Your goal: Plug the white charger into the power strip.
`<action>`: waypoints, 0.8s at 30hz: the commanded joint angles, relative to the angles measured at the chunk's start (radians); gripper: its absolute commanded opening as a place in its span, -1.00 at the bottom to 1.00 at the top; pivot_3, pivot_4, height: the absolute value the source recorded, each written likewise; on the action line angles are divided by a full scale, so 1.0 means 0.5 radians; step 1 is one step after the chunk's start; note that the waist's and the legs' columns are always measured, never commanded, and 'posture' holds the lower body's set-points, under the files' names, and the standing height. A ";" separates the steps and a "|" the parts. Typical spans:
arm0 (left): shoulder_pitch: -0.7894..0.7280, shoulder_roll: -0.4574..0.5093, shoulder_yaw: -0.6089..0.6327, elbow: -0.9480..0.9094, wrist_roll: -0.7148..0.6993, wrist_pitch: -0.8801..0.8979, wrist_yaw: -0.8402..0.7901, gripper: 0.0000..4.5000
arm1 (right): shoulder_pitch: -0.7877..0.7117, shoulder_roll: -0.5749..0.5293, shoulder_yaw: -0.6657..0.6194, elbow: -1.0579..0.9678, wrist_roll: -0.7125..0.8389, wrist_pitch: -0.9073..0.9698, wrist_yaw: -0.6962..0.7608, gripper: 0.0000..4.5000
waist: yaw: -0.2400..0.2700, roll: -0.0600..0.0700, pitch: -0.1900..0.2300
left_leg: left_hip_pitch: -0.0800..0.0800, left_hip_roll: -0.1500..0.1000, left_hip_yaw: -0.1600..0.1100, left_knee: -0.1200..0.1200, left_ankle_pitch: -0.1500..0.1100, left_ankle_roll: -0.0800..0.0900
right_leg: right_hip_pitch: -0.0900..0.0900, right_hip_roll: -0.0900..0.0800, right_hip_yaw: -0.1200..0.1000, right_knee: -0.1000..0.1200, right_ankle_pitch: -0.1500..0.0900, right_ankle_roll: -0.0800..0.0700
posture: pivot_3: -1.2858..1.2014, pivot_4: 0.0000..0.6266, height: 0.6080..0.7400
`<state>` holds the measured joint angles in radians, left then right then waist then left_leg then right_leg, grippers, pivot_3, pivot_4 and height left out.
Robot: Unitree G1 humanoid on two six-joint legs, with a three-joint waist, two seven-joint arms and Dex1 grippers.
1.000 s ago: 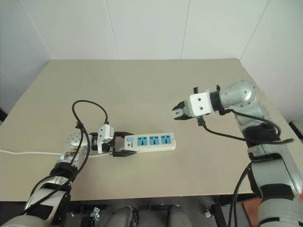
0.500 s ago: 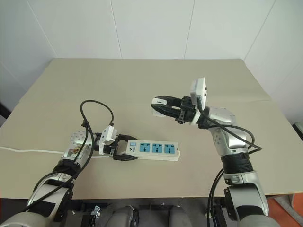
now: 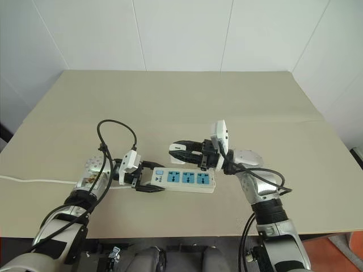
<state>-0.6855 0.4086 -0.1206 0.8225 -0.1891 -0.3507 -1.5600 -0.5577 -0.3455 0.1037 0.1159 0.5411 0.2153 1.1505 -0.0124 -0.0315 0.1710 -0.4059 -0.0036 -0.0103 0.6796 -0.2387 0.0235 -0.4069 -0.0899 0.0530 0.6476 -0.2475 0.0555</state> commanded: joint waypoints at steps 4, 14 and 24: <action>-0.015 0.015 -0.030 0.003 0.051 0.001 0.005 0.46 | -0.028 0.080 -0.008 0.152 -0.073 -0.185 0.108 -0.50 | 0.000 0.000 0.000 | 0.000 0.000 -0.001 0.000 0.000 0.000 | 0.000 0.000 -0.001 0.000 0.000 0.000 | 0.03 -0.52 1.00; -0.031 0.054 -0.050 -0.012 0.072 0.080 0.012 0.46 | -0.077 0.175 -0.018 0.359 -0.154 -0.326 0.200 -0.50 | -0.008 0.000 0.000 | 0.003 0.001 -0.002 0.000 0.000 0.000 | 0.001 0.001 -0.002 0.000 0.000 0.000 | 0.03 -0.52 1.00; -0.039 0.072 -0.070 -0.004 0.089 0.089 0.023 0.46 | -0.148 0.253 -0.016 0.554 -0.206 -0.425 0.267 -0.50 | -0.012 0.000 0.000 | 0.004 0.001 -0.002 0.000 0.000 0.000 | 0.001 0.001 -0.002 0.001 0.000 0.000 | 0.03 -0.52 1.00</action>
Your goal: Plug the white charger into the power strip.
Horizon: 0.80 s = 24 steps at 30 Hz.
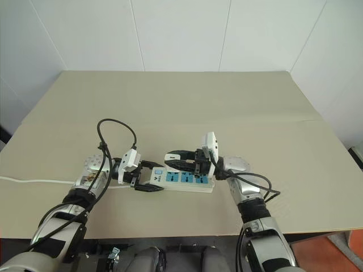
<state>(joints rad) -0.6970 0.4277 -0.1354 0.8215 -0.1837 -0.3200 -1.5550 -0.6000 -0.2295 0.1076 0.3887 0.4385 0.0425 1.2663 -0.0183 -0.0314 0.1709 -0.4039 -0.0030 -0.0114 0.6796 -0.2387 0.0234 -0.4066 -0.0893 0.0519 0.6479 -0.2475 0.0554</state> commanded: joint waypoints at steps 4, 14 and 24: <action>-0.012 0.039 -0.041 -0.007 0.074 0.027 0.015 0.46 | -0.095 0.042 -0.037 0.106 -0.029 -0.130 0.044 -0.50 | 0.000 0.000 0.000 | 0.001 0.000 0.000 0.000 0.000 0.000 | 0.000 0.000 0.000 0.000 0.000 0.000 | 0.03 -0.52 1.00; 0.005 0.045 -0.040 -0.023 0.067 0.024 0.020 0.46 | -0.080 0.036 -0.042 0.176 -0.069 -0.188 0.063 -0.50 | -0.002 0.000 0.000 | 0.001 0.000 0.000 0.000 0.000 0.000 | 0.000 0.000 0.000 0.001 0.000 0.000 | 0.03 -0.52 1.00; 0.000 0.042 -0.040 -0.012 0.071 0.009 0.028 0.46 | -0.050 0.031 -0.053 0.183 -0.082 -0.185 0.062 -0.50 | -0.002 0.000 0.000 | 0.001 0.000 0.000 0.000 0.000 0.000 | 0.000 0.000 0.000 0.001 0.000 0.000 | 0.03 -0.52 1.00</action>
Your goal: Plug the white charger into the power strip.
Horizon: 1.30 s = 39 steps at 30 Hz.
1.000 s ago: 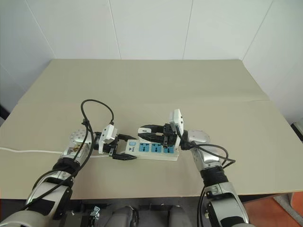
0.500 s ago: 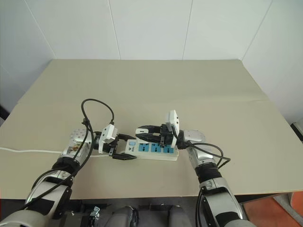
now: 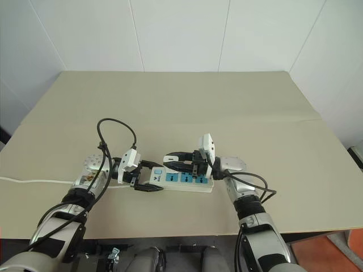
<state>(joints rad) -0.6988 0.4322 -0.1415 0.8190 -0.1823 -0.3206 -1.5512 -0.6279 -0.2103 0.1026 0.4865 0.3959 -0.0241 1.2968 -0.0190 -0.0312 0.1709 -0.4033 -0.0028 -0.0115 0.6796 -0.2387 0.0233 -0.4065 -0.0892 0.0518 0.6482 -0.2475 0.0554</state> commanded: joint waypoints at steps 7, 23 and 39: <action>0.007 0.035 -0.028 -0.010 0.067 0.005 0.023 0.46 | 0.029 -0.007 -0.048 0.006 -0.005 -0.081 -0.017 -0.50 | 0.000 0.000 0.000 | 0.000 0.000 0.000 0.000 0.000 0.000 | 0.000 0.000 0.000 0.000 0.000 0.000 | 0.03 -0.52 1.00; 0.020 0.034 -0.035 -0.012 0.059 0.000 0.020 0.46 | 0.102 -0.008 -0.033 -0.018 -0.035 -0.133 -0.096 -0.50 | 0.002 0.000 0.000 | 0.001 0.000 0.000 0.000 0.000 0.000 | 0.001 0.000 0.000 0.000 0.000 0.000 | 0.03 -0.52 1.00; 0.025 0.038 -0.038 -0.008 0.059 -0.012 0.023 0.46 | 0.173 -0.025 0.058 0.094 -0.140 -0.315 -0.017 -0.50 | 0.004 0.000 0.000 | 0.002 0.000 -0.001 0.000 0.000 0.000 | 0.003 0.000 -0.001 -0.001 0.000 0.000 | 0.03 -0.52 1.00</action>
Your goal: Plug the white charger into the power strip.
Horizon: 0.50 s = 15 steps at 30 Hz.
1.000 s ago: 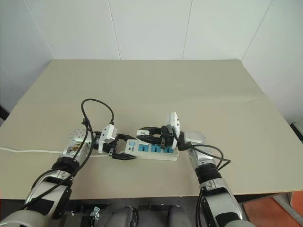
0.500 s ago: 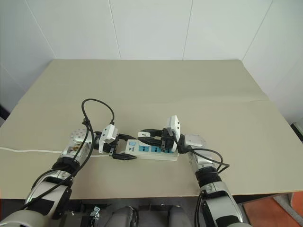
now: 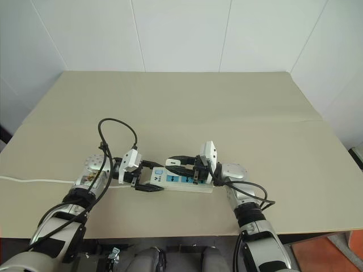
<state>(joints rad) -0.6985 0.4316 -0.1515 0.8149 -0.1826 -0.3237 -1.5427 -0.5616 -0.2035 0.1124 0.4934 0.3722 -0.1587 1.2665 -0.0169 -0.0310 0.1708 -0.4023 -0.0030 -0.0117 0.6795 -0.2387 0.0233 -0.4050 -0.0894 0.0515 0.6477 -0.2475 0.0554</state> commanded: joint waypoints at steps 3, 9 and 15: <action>0.027 0.044 -0.016 -0.003 0.057 -0.002 0.002 0.46 | 0.026 -0.031 0.068 0.155 -0.127 -0.066 0.037 -0.50 | -0.002 0.000 0.000 | 0.004 0.000 0.000 -0.001 0.000 0.000 | 0.003 0.000 0.000 0.000 0.000 0.000 | 0.03 -0.52 1.00; 0.030 0.052 -0.019 -0.010 0.060 -0.004 0.000 0.46 | 0.006 -0.026 0.133 0.312 -0.216 -0.173 0.031 -0.50 | -0.006 0.001 -0.007 | 0.008 0.001 0.001 -0.001 0.000 0.000 | 0.006 0.000 0.000 0.000 0.000 0.000 | 0.03 -0.52 1.00; 0.035 0.056 -0.019 -0.014 0.060 -0.003 -0.003 0.46 | 0.005 -0.036 0.157 0.384 -0.247 -0.227 0.022 -0.50 | -0.010 0.001 -0.008 | 0.014 0.001 0.001 -0.001 0.000 0.000 | 0.011 0.000 0.000 0.000 0.000 0.000 | 0.03 -0.52 1.00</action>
<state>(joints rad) -0.6914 0.4396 -0.1541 0.8158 -0.1738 -0.3222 -1.5381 -0.6014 -0.2009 0.1574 0.6065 0.3314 -0.2836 1.2776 -0.0220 -0.0303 0.1666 -0.3943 -0.0024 -0.0111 0.6784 -0.2387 0.0233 -0.3984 -0.0892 0.0515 0.6475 -0.2476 0.0553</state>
